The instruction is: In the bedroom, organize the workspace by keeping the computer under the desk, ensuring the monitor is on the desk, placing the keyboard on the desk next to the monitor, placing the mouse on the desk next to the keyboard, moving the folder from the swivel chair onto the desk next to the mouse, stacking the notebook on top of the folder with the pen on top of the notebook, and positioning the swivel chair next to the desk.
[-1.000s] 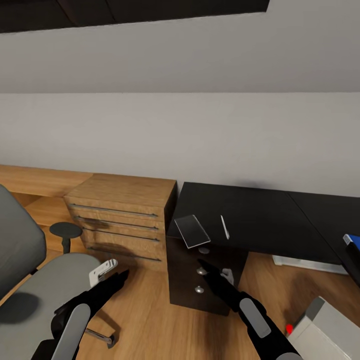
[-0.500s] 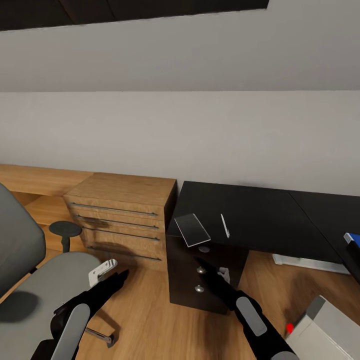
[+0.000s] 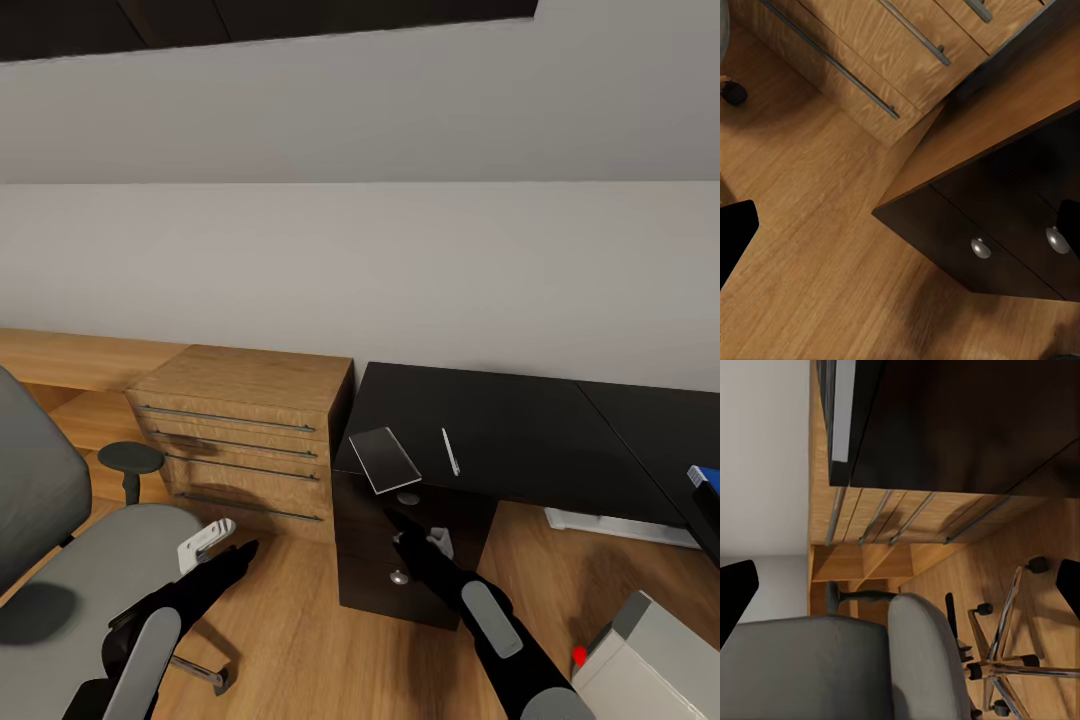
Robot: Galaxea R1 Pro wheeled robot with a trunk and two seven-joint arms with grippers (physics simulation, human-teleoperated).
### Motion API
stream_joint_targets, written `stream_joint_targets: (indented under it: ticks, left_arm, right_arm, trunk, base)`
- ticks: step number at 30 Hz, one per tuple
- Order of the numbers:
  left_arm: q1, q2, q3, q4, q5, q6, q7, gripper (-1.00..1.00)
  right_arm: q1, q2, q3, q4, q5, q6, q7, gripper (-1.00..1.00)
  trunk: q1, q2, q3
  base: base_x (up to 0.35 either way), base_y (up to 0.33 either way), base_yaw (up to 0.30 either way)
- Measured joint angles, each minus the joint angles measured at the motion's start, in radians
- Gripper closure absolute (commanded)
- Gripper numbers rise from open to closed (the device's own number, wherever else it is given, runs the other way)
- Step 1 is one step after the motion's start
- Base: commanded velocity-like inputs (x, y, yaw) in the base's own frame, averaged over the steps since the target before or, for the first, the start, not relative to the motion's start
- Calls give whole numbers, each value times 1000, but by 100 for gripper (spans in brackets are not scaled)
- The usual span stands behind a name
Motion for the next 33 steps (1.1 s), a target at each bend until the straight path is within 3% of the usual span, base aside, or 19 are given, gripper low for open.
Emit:
stream_joint_targets:
  ticks: [18, 33]
  left_arm:
    - [0, 0, -1, 9, -2, -1, 1, -100]
    - [0, 0, -1, 9, -3, -1, 1, -100]
  right_arm:
    - [-3, -1, 3, -1, 6, -3, -8, -100]
    - [-3, -4, -1, -1, 4, -2, -9, -100]
  trunk:
    - [0, 0, 0]
    - [0, 0, 0]
  base:
    - [60, 8, 0]
    - [133, 90, 0]
